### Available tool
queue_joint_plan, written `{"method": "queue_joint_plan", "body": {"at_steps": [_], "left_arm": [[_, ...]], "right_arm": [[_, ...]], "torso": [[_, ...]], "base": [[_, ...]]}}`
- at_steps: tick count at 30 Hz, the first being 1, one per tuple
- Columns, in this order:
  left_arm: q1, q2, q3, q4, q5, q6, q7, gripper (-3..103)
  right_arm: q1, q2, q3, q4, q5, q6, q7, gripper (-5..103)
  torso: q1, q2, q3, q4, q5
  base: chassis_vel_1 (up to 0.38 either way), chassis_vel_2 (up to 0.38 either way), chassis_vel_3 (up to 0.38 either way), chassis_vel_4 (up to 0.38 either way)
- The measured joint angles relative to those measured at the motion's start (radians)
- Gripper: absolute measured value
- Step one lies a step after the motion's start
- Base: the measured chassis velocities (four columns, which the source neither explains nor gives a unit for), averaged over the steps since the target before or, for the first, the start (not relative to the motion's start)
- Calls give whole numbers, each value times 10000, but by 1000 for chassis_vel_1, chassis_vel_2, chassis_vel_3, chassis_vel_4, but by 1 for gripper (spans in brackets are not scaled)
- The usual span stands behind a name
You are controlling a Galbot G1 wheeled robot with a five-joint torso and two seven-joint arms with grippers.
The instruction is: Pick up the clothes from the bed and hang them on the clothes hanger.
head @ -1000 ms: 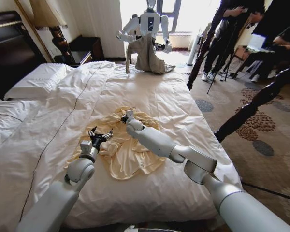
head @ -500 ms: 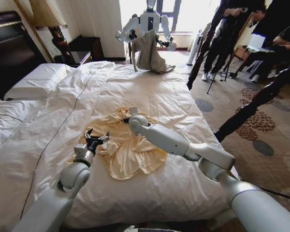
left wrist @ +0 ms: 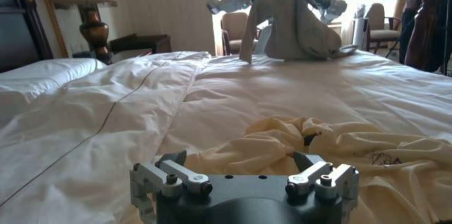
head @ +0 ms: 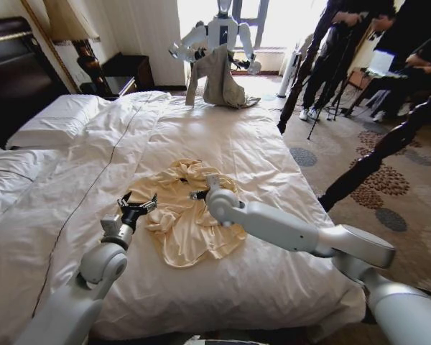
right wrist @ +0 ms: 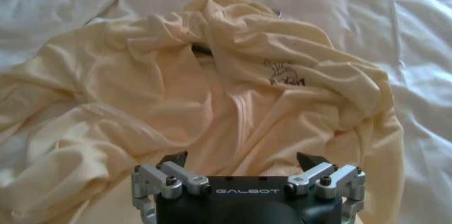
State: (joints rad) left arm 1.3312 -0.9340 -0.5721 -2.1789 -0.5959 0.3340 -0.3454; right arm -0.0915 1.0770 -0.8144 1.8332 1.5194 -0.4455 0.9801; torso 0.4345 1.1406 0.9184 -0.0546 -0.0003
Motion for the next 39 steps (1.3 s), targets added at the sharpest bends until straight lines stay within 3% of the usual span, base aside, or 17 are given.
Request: {"method": "queue_joint_plan", "body": {"at_steps": [8, 13, 22, 28, 33, 36, 39], "left_arm": [[236, -47, -180, -122, 4, 13, -70, 100], [428, -74, -213, -161, 94, 13, -99, 100], [463, -79, -1, -249, 229, 1, -185, 100], [466, -24, -81, -306, 228, -4, -200, 100], [444, -38, -183, -294, 209, -9, -205, 100], [394, -57, -204, -222, 201, -18, -204, 100], [368, -59, -208, -198, 194, -22, -204, 100]], "right_arm": [[-1003, -387, 124, 791, -571, 111, 425, 100], [-1439, -508, 328, 363, -1613, 174, -520, 100], [-1718, 556, 527, -1221, -2771, 707, -1458, 100], [-1770, 882, 558, -1661, -2789, 728, -1454, 102], [-1775, 903, 487, -1629, -2716, 781, -1245, 88], [-1761, 842, 430, -1450, -2618, 863, -1058, 72], [-1748, 802, 414, -1377, -2553, 870, -995, 66]], "torso": [[1, 0, 1, 4, 0], [1, 0, 1, 1, -1], [2, 0, 1, 3, -2], [2, -1, 1, 3, -2], [2, -2, 1, 2, -2], [2, -2, 1, 2, -1], [2, -1, 1, 3, 0]], "base": [[0, 0, 0, 0], [0, 0, 0, 0], [0, 0, 0, 0], [0, 0, 0, 0], [0, 0, 0, 0], [0, 0, 0, 0], [0, 0, 0, 0]]}}
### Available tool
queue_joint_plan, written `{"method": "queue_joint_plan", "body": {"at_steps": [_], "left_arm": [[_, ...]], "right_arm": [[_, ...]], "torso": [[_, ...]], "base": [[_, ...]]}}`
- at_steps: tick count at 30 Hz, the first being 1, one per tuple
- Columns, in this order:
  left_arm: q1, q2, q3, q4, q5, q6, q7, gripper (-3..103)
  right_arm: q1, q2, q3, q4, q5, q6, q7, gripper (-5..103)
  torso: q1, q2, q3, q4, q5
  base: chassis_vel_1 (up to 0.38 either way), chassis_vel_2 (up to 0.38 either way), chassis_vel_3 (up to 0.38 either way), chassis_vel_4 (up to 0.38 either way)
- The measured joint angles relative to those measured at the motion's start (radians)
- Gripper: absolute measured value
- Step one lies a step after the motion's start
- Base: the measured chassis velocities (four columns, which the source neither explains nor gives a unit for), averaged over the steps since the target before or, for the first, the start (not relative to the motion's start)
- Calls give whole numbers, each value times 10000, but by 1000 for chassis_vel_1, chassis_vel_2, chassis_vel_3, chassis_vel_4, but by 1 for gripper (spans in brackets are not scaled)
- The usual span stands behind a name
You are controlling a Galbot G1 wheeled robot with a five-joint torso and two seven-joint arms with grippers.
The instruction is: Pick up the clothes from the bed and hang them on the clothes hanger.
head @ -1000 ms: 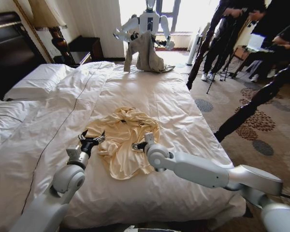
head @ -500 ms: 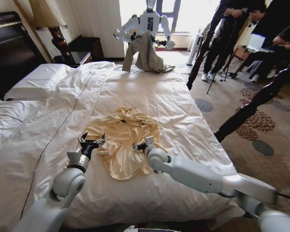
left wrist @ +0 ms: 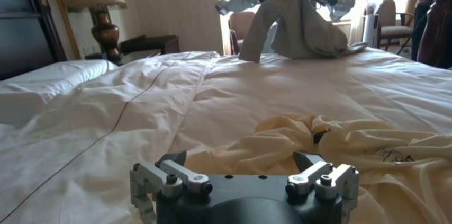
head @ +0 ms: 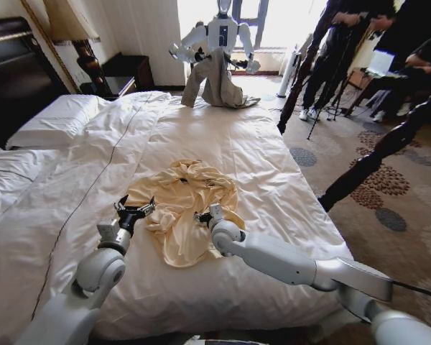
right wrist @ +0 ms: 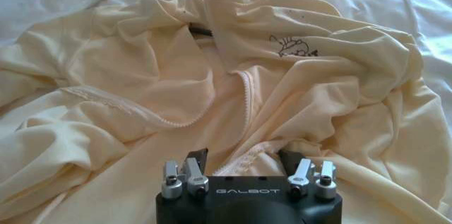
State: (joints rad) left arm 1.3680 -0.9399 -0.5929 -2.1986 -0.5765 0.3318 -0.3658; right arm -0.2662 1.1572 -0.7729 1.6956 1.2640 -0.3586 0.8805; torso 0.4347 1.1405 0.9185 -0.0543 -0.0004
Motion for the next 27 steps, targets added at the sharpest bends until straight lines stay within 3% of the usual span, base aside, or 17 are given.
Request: {"method": "queue_joint_plan", "body": {"at_steps": [3, 5, 6, 9, 16, 27], "left_arm": [[-100, 14, -2, 64, -26, -4, 0, 100], [-118, 23, -1, 74, -36, -5, 0, 100], [-145, 31, -2, 88, -54, -6, 0, 100], [-165, 30, -2, 93, -86, -6, 0, 100], [-143, -6, 55, -23, -101, -2, -12, 100], [-85, -43, -189, -82, -146, 5, -40, 100]], "right_arm": [[12, -164, -45, 234, 133, 20, 160, 50], [17, -209, -65, 314, 182, 27, 206, 50], [32, -315, -92, 506, 346, 28, 289, 40], [46, -424, -115, 659, 459, 28, 349, 34], [232, -755, -154, 1244, 543, 89, 551, 2], [1348, -1111, -873, 3220, 1547, 141, 712, -2]], "torso": [[0, 0, 0, -1, 0], [0, 0, 0, -1, 0], [0, 0, 0, -1, 1], [0, 0, 0, -1, 0], [0, 0, 0, -1, 1], [0, 0, 0, -1, -2]], "base": [[0, 0, 0, 0], [0, 0, 0, 0], [0, 0, 0, 0], [0, 0, 0, 0], [0, 0, 0, 0], [0, 0, 0, 0]]}}
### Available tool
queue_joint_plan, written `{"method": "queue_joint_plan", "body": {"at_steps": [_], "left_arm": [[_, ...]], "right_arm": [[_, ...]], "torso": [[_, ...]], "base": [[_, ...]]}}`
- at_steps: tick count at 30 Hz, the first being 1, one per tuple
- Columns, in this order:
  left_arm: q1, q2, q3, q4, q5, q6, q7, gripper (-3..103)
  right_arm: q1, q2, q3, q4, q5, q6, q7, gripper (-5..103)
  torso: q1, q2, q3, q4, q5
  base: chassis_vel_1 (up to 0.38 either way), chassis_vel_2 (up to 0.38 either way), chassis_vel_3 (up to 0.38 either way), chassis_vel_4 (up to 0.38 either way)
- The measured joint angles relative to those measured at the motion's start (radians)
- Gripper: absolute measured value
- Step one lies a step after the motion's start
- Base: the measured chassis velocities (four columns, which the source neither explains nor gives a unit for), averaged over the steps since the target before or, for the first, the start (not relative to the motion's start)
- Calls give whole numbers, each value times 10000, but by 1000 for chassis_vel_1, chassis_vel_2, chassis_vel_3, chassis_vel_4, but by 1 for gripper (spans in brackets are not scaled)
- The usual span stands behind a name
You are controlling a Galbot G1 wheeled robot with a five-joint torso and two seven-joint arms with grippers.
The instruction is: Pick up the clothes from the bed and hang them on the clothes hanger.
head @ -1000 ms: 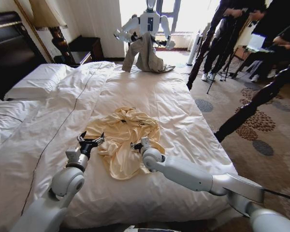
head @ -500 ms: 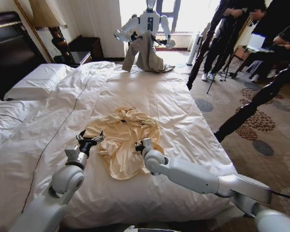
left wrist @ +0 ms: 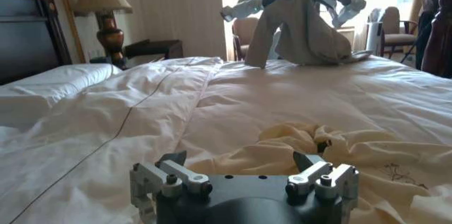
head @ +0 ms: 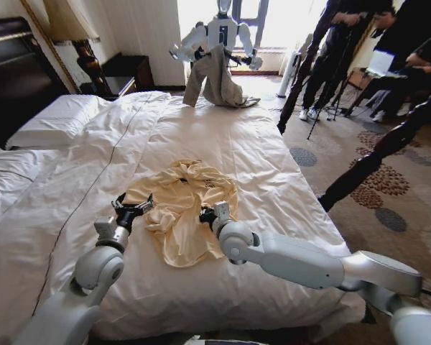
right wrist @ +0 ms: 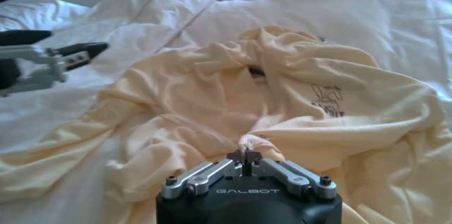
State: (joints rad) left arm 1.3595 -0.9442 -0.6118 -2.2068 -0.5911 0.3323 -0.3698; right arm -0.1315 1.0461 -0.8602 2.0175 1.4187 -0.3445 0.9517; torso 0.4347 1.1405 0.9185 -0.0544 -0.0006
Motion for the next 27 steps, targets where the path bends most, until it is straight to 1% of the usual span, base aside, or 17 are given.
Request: {"method": "queue_joint_plan", "body": {"at_steps": [4, 7, 8, 9, 10, 12, 13, 16, 18, 21, 22, 23, 25, 26, 27], "left_arm": [[10, -23, -32, -31, -4, 9, -20, 100], [45, -55, -163, -41, -10, 14, -31, 100], [46, -63, -226, -40, -21, 16, -32, 100], [46, -63, -226, -40, -21, 16, -32, 100], [45, -67, -252, -32, -23, 16, -32, 100], [39, -84, -317, -13, -33, 16, -34, 100], [39, -84, -317, -13, -33, 16, -34, 100], [39, -94, -430, 0, -63, 16, -35, 100], [40, -94, -472, 5, -76, 16, -36, 100], [15, -67, -561, 19, -132, 13, -35, 100], [15, -67, -561, 19, -132, 13, -35, 100], [-37, -49, -565, 36, -177, 14, -32, 100], [-116, -24, -551, 85, -216, 15, -21, 100], [-116, -24, -551, 85, -216, 15, -21, 100], [-145, -16, -545, 101, -230, 16, -11, 100]], "right_arm": [[278, 210, -361, 196, 157, 10, -14, -2], [529, 653, -821, 217, 375, 47, -27, -1], [594, 903, -986, 208, 490, 52, -35, 0], [594, 903, -986, 208, 490, 52, -35, 0], [610, 1051, -1049, 180, 574, 52, -34, 0], [622, 1499, -1225, -45, 768, 40, 20, 0], [622, 1499, -1225, -45, 768, 40, 20, 0], [553, 1812, -1412, -364, 826, 0, 61, 0], [517, 1832, -1469, -414, 921, -36, 87, 0], [393, 1766, -1604, -401, 1433, -314, 511, 0], [393, 1766, -1604, -401, 1433, -314, 511, 0], [371, 1705, -1596, -313, 1814, -537, 825, -3], [480, 1635, -1439, -128, 2696, -968, 1542, -1], [480, 1635, -1439, -128, 2696, -968, 1542, -1], [611, 1595, -1301, -22, 3322, -1147, 2034, 1]], "torso": [[0, 0, 0, 0, 0], [0, 0, 0, 0, -1], [0, 0, 0, 0, 0], [0, 0, 0, 0, 0], [0, 0, 0, 1, 0], [-1, 0, 0, 1, 1], [-1, 0, 0, 1, 1], [0, 0, 0, 2, 0], [0, 0, 0, 2, 0], [0, 0, 0, 1, 1], [0, 0, 0, 1, 1], [0, 0, 0, -1, 1], [0, 0, 0, -1, 1], [0, 0, 0, -1, 1], [0, 0, 0, 1, 1]], "base": [[0, 0, 0, 0], [0, 0, 0, 0], [0, 0, 0, 0], [0, 0, 0, 0], [0, 0, 0, 0], [0, 0, 0, 0], [0, 0, 0, 0], [0, 0, 0, 0], [0, 0, 0, 0], [0, 0, 0, 0], [0, 0, 0, 0], [0, 0, 0, 0], [0, 0, 0, 0], [0, 0, 0, 0], [0, 0, 0, 0]]}}
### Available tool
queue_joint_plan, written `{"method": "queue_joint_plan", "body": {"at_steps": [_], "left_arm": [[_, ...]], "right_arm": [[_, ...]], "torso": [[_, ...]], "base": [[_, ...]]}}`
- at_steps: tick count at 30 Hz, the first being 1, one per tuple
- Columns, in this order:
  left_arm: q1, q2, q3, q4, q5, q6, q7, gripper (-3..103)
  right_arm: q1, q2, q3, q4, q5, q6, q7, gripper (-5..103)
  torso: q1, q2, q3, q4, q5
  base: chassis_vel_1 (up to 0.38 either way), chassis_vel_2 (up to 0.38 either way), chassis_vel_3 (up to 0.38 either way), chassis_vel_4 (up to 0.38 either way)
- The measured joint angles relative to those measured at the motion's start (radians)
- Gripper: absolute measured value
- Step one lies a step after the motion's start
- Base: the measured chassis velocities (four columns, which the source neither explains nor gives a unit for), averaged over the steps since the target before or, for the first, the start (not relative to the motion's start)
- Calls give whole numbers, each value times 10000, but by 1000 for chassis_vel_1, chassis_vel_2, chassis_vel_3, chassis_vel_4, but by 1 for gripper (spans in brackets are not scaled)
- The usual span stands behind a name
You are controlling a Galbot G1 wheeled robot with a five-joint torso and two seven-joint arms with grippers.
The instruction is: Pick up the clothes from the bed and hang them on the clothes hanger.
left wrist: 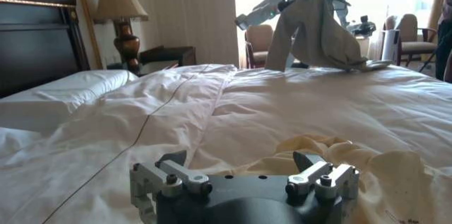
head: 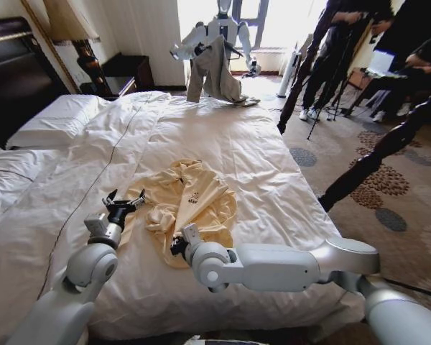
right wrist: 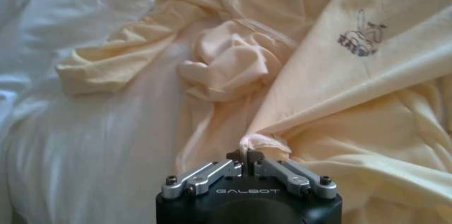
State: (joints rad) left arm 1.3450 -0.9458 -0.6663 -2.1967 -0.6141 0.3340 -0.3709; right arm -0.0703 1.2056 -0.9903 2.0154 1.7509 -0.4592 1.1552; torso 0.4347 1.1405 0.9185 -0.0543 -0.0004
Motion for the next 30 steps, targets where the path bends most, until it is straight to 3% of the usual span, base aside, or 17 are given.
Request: {"method": "queue_joint_plan", "body": {"at_steps": [2, 5, 8, 11, 12, 15, 16, 17, 18, 20, 21, 22, 23, 24, 26, 28, 30], "left_arm": [[-28, 15, -24, 8, -39, 11, 25, 100], [-27, 13, -131, 23, -81, 20, 95, 100], [-19, 7, -214, 51, -102, 20, 150, 100], [-48, 3, -252, 113, -132, 18, 184, 100], [-48, 3, -252, 113, -132, 18, 184, 100], [-48, 15, -246, 110, -152, 18, 188, 100], [-48, 15, -246, 110, -152, 18, 188, 100], [-33, 11, -245, 100, -159, 18, 187, 100], [-14, -9, -245, 84, -162, 13, 187, 100], [17, -45, -252, 74, -163, 8, 189, 100], [17, -45, -252, 74, -163, 8, 189, 100], [42, -96, -289, 61, -162, -2, 193, 100], [61, -139, -318, 59, -160, -6, 189, 100], [61, -139, -318, 59, -160, -6, 189, 100], [106, -234, -367, -3, -153, -14, 189, 100], [119, -268, -382, -24, -148, -16, 188, 100], [137, -332, -409, -48, -137, -21, 188, 100]], "right_arm": [[333, -199, 311, 218, 1234, -259, 967, 3], [765, -700, 594, 511, 1753, -423, 1096, 10], [1156, -1231, 697, 847, 1674, -483, 573, 19], [1553, -1935, 922, 850, 429, -473, -1096, 36], [1553, -1935, 922, 850, 429, -473, -1096, 36], [1719, -2075, 1073, -436, -2115, -209, -3262, 46], [1719, -2075, 1073, -436, -2115, -209, -3262, 46], [1764, -2070, 1166, -1012, -2656, -127, -4241, 51], [1825, -2029, 1262, -2075, -3553, 150, -5757, 57], [1893, -1844, 1295, -3474, -4784, 666, -7508, 62], [1893, -1844, 1295, -3474, -4784, 666, -7508, 62], [1941, -1545, 1340, -4871, -5622, 1040, -9016, 73], [1964, -1275, 1371, -5853, -6068, 1309, -9907, 73], [1964, -1275, 1371, -5853, -6068, 1309, -9907, 73], [2023, -621, 1394, -7670, -6721, 1965, -11436, 90], [2047, -373, 1445, -8284, -6889, 2137, -11870, 90], [2103, 223, 1608, -9588, -7128, 2443, -12747, 98]], "torso": [[0, 0, 0, 1, 0], [0, 0, 0, 1, 0], [0, 0, 0, -2, 1], [-1, 1, 0, -3, 2], [-1, 1, 0, -3, 2], [0, 0, 0, 0, 3], [0, 0, 0, 0, 3], [0, 0, 0, 0, 2], [0, 0, 0, 2, 2], [0, 0, 1, 0, 2], [0, 0, 1, 0, 2], [1, -1, 2, 1, 3], [1, 0, 1, 0, 3], [1, 0, 1, 0, 3], [2, 0, 2, 1, 0], [1, 0, 2, 1, 0], [1, 0, 1, -1, -1]], "base": [[0, 0, 0, 0], [0, 0, 0, 0], [0, 0, 0, 0], [0, 0, 0, 0], [0, 0, 0, 0], [0, 0, 0, 0], [0, 0, 0, 0], [0, 0, 0, 0], [0, 0, 0, 0], [0, 0, 0, 0], [0, 0, 0, 0], [0, 0, 0, 0], [0, 0, 0, 0], [0, 0, 0, 0], [0, 0, 0, 0], [0, 0, 0, 0], [0, 0, 0, 0]]}}
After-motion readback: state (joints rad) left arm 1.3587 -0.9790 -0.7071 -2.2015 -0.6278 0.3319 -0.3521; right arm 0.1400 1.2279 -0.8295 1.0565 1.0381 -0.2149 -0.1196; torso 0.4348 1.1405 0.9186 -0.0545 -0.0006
